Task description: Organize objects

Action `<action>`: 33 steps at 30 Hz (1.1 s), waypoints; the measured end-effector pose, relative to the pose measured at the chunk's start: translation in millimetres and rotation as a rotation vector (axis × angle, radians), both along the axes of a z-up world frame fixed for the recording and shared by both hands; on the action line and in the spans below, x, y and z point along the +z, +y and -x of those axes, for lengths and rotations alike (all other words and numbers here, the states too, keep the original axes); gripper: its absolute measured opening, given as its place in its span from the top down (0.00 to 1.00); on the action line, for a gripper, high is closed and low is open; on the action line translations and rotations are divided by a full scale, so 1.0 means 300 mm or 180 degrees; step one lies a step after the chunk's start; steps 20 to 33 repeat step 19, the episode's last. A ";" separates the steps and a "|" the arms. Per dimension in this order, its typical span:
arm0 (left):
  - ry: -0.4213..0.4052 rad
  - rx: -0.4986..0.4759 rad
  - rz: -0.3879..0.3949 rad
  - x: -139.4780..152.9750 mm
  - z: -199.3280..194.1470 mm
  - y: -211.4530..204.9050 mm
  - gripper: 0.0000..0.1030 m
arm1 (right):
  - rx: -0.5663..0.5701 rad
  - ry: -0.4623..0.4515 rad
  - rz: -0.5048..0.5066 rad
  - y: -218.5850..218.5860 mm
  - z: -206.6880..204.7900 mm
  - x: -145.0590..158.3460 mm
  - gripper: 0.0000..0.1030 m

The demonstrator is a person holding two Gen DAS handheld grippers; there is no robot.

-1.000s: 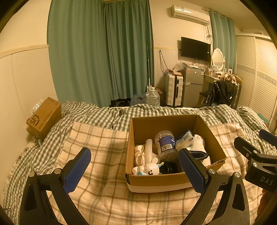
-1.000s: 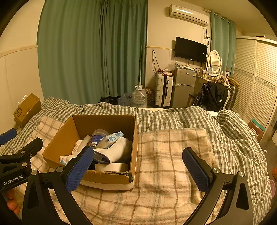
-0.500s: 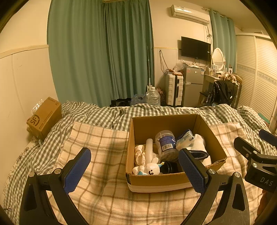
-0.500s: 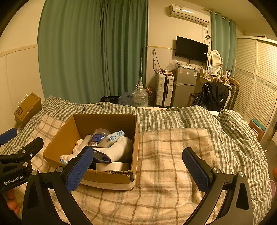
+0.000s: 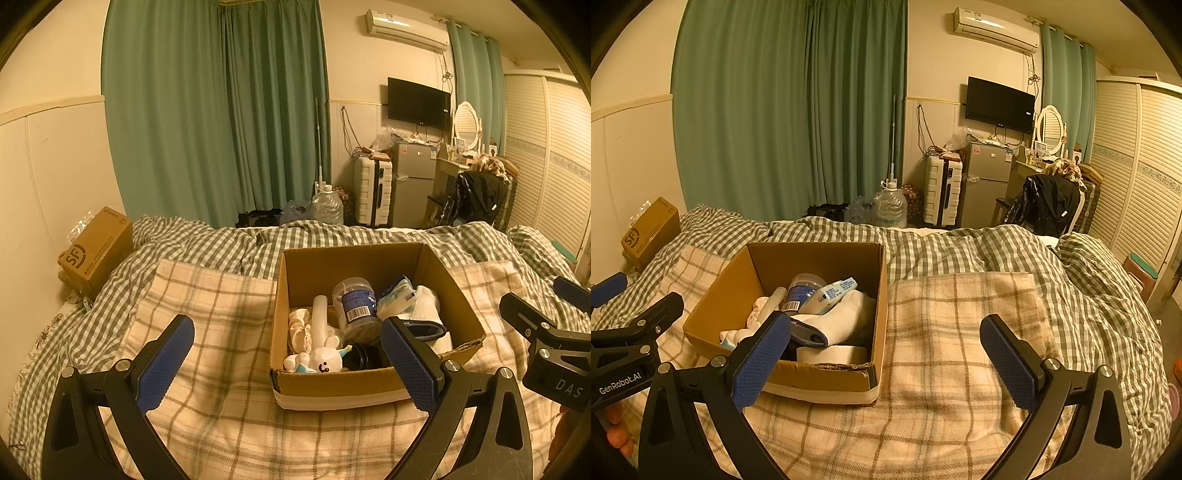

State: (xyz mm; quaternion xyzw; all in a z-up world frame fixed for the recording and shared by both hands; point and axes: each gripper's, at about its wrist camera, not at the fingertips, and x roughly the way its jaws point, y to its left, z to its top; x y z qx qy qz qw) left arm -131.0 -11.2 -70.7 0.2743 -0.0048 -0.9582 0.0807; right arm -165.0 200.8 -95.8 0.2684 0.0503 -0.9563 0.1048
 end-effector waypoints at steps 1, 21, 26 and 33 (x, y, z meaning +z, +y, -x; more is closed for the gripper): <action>0.0000 0.0001 0.0002 0.000 -0.002 -0.002 0.00 | 0.0001 -0.0002 0.0000 0.000 0.000 0.000 0.00; 0.0007 0.0003 0.0009 -0.005 -0.001 -0.001 0.00 | 0.0016 -0.0014 0.0001 0.000 -0.001 -0.010 0.00; 0.0007 0.0003 0.0009 -0.005 -0.001 -0.001 0.00 | 0.0016 -0.0014 0.0001 0.000 -0.001 -0.010 0.00; 0.0007 0.0003 0.0009 -0.005 -0.001 -0.001 0.00 | 0.0016 -0.0014 0.0001 0.000 -0.001 -0.010 0.00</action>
